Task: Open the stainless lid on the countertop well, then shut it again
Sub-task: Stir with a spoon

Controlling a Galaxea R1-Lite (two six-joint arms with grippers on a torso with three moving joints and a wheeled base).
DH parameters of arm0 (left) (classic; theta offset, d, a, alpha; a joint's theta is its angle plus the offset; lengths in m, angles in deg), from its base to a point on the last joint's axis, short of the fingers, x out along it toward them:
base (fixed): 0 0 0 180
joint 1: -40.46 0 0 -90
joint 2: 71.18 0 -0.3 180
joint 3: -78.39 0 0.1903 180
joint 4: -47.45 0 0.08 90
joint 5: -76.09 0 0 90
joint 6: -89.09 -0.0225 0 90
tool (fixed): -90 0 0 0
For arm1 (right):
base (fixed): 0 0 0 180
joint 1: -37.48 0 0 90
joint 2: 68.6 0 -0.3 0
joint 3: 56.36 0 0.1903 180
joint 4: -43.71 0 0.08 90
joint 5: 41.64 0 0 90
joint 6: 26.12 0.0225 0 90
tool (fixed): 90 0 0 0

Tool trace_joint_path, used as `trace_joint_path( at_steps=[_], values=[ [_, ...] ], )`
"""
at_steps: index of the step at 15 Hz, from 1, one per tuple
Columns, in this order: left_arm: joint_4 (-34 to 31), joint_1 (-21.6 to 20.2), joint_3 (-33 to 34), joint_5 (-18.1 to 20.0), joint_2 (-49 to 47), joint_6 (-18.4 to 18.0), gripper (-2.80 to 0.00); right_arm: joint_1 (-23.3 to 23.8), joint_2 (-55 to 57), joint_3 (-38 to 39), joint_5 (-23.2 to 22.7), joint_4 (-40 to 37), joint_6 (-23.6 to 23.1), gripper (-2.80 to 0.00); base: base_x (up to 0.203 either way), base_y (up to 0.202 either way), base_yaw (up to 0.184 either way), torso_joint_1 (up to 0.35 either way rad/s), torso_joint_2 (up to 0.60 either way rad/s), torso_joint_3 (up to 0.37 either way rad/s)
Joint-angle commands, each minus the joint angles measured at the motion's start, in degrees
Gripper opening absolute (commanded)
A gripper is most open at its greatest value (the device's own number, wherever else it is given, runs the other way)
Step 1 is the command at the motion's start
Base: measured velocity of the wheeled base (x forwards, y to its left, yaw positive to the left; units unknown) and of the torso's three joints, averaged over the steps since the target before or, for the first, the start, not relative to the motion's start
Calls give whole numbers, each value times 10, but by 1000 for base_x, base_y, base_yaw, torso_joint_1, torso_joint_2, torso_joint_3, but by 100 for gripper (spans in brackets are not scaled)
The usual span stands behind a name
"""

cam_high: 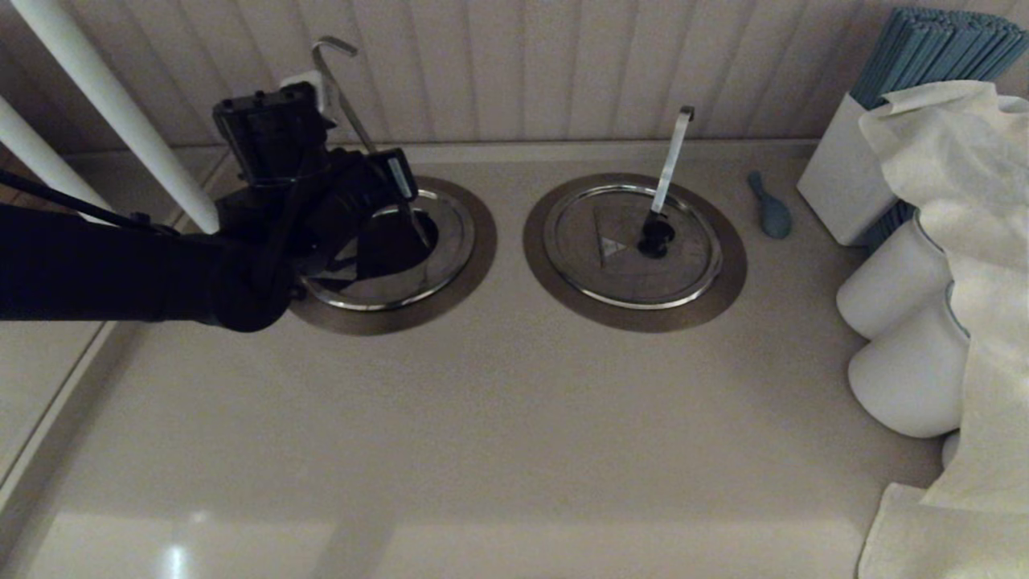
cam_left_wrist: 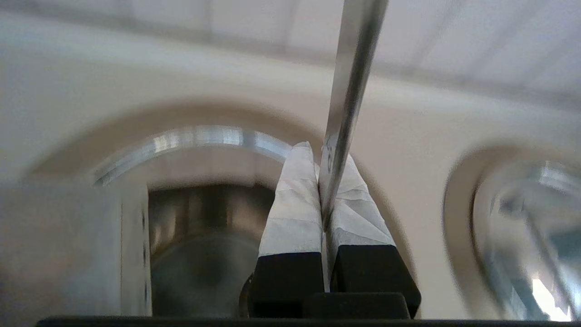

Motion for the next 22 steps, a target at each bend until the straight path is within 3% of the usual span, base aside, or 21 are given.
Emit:
trace_joint_path(
  at_steps=[1, 6, 9, 13, 18, 22],
  values=[
    [-9, -1, 19, 12, 19, 1, -280, 0, 0, 0, 0, 0, 0, -280, 0, 0, 0, 0, 0, 0],
    [-12, -30, 16, 10, -5, -65, -280, 0, 0, 0, 0, 0, 0, -280, 0, 0, 0, 0, 0, 0],
    [-6, -32, -37, -39, -42, -90, -280, -1, 0, 0, 0, 0, -1, -280, 0, 0, 0, 0, 0, 0],
    [31, -19, -82, -63, -69, -66, -280, 0, 0, 0, 0, 0, -1, -280, 0, 0, 0, 0, 0, 0],
    [24, -1, -35, -58, -37, -34, -280, 0, 1, 0, 0, 0, -1, -280, 0, 0, 0, 0, 0, 0],
    [-34, -10, -7, -9, 4, 3, -280, 0, 1, 0, 0, 0, 0, -280, 0, 0, 0, 0, 0, 0]
  ],
)
